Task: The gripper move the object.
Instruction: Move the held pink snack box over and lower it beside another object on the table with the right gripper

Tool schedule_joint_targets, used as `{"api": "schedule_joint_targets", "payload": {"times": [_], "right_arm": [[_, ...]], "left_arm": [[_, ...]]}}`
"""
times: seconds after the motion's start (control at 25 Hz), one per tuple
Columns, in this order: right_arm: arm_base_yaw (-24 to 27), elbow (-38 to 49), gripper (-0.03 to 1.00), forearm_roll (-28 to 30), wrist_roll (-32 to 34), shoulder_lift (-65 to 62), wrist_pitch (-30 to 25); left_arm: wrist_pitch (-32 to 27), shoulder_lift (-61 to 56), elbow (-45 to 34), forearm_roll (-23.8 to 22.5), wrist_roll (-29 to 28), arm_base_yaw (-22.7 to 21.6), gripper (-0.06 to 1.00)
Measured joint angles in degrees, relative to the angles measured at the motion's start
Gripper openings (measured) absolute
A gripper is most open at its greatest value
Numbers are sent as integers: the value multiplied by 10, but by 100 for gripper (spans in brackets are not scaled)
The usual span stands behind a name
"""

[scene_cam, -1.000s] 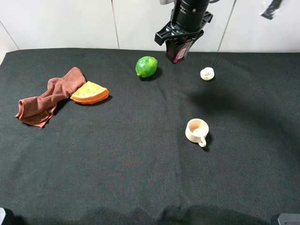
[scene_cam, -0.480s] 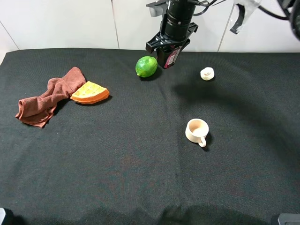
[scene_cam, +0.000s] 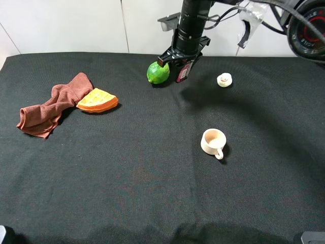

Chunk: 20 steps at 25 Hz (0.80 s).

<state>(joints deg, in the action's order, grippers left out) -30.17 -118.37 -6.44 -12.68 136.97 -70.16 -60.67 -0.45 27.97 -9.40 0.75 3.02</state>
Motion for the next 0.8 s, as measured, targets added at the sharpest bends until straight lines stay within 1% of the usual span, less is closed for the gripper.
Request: {"api": "schedule_joint_targets", "payload": {"times": [0.8], "right_arm": [[5,0,34,3,-4,40,0]], "left_arm": [[0,0,0,0,0,0,99]]}}
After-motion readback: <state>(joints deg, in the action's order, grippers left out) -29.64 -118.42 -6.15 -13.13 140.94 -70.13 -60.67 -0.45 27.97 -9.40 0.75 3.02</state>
